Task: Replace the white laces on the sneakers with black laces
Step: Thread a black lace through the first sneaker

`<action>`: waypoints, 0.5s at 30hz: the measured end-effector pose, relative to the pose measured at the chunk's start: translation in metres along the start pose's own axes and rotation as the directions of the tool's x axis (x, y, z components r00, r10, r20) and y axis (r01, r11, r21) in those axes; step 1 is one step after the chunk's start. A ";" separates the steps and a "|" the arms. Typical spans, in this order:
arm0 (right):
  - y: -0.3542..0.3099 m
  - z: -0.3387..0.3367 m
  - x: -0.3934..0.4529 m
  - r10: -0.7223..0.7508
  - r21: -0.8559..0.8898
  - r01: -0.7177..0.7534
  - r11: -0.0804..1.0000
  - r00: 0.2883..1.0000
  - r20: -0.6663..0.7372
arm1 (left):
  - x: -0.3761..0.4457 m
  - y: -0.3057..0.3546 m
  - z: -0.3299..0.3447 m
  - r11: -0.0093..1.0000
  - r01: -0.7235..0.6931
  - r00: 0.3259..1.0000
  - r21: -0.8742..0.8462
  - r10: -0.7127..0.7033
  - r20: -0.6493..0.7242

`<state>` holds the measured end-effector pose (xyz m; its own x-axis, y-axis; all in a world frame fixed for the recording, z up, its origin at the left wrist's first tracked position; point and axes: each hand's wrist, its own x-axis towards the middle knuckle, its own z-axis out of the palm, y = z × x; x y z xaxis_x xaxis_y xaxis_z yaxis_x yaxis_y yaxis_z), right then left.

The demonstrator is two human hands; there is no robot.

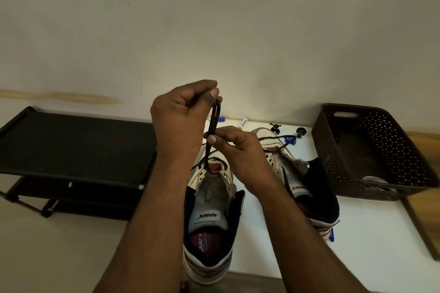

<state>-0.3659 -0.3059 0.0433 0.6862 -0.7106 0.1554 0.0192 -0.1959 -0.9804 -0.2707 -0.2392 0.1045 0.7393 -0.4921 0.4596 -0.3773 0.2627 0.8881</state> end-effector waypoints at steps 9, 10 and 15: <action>0.005 0.000 0.005 -0.025 -0.117 0.022 0.993 0.999 -0.031 | -0.001 0.007 -0.004 0.996 -0.087 0.996 -0.005 0.087 0.019; 0.004 0.000 0.006 -0.021 -0.129 0.017 0.992 0.999 -0.029 | -0.001 0.008 -0.003 0.996 -0.091 0.995 -0.002 0.091 0.027; -0.022 -0.008 0.008 -0.068 0.085 0.079 0.993 0.991 -0.116 | 0.000 0.009 -0.004 0.999 -0.054 0.996 -0.003 0.054 0.074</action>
<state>-0.3664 -0.3123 0.0669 0.5942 -0.7692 0.2352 0.1346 -0.1932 -0.9719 -0.2718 -0.2333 0.1124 0.6743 -0.5373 0.5066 -0.4153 0.2913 0.8618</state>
